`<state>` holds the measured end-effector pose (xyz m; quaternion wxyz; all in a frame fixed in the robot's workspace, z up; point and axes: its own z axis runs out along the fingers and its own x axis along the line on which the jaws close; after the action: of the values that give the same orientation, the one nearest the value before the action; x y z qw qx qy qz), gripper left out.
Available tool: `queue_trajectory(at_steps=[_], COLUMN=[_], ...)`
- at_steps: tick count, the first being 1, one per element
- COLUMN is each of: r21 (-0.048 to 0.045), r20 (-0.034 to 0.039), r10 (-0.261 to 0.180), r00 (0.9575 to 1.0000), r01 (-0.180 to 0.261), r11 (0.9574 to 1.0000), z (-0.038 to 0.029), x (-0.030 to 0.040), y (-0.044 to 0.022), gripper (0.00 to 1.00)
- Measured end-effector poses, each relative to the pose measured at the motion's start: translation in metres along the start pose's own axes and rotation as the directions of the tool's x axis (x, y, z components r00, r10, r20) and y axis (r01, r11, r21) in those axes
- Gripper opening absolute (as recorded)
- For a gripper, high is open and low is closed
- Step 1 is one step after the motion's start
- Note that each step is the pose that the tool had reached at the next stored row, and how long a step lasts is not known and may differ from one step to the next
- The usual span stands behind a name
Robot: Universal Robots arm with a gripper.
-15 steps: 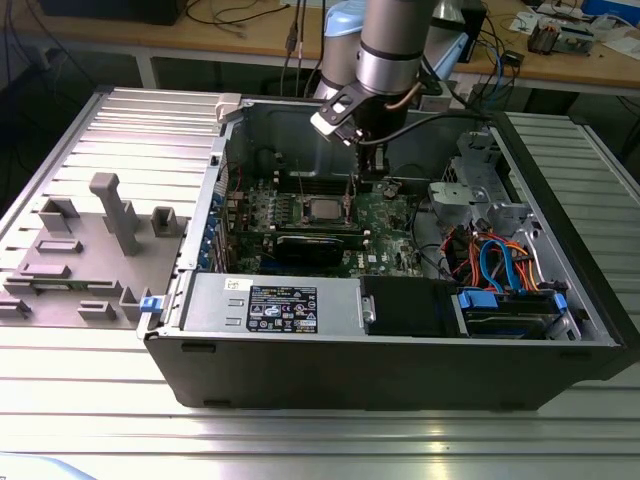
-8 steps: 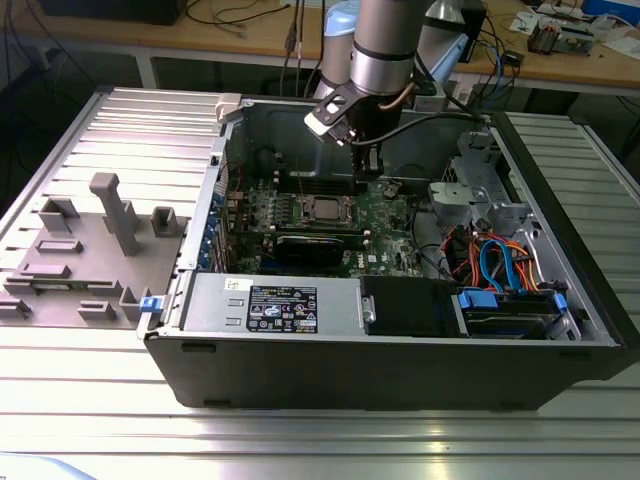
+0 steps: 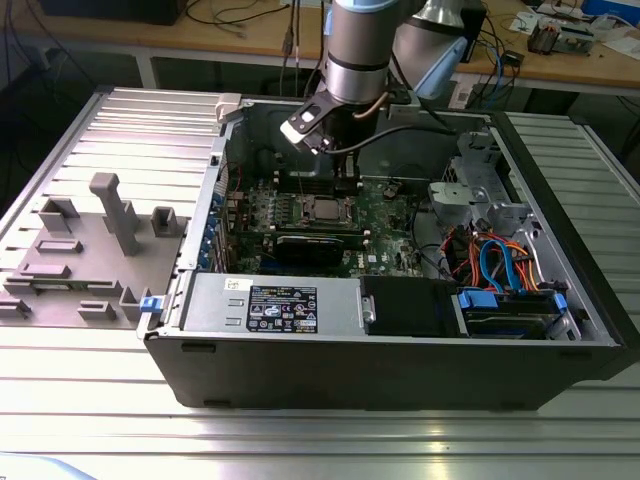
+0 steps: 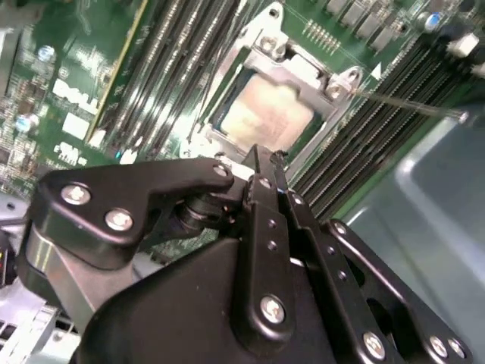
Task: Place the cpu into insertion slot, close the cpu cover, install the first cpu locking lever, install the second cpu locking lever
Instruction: 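Close the cpu cover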
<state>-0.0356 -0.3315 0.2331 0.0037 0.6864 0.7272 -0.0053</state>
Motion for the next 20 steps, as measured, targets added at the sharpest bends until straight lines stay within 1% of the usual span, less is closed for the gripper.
queue_trajectory(at_steps=[2,6,7,8,9,10,12,14,15,16,17,19,20], r21=[0.0022,0.0022,0.0038,0.0064,0.0124,0.0126,0.0124,0.0133,0.0134,0.0151,0.0194,0.0238,0.0244], r20=[-0.0002,-0.0008,-0.0007,-0.0009,-0.0012,-0.0012,-0.0015,-0.0014,-0.0017,-0.0016,-0.003,-0.0034,-0.0033], r10=[0.0,0.0,0.0,0.0,0.0,0.0,0.0,0.0,0.0,-0.001,0.0,0.0,0.0], r00=[1.0,1.0,1.0,1.0,1.0,1.0,1.0,1.0,1.0,1.0,1.0,1.0,1.0], r01=[0.0,0.0,0.0,0.0,0.0,0.0,0.0,0.0,0.0,0.001,0.0,0.0,0.001], r11=[1.0,1.0,1.0,1.0,0.9999,0.9999,0.9999,0.9999,0.9999,0.9999,0.9998,0.9997,0.9997], z=[0.0027,0.0065,0.0145,0.0202,0.0273,0.0273,0.0264,0.0209,0.0204,0.0203,0.0203,0.0202,0.0202], x=[0.0006,0.0012,0.0022,0.0024,0.0025,0.0025,0.0025,0.0024,0.0025,0.0023,0.0019,0.0013,0.0011], y=[-0.0098,-0.019,-0.0336,-0.0361,-0.0368,-0.0368,-0.0368,-0.0368,-0.0367,-0.0345,-0.028,-0.0172,-0.0141], gripper=[0.11,0.11,0.11,0.11,0.11,0.11,0.11,0.11,0.11,0.11,0.11,0.11,0.11])
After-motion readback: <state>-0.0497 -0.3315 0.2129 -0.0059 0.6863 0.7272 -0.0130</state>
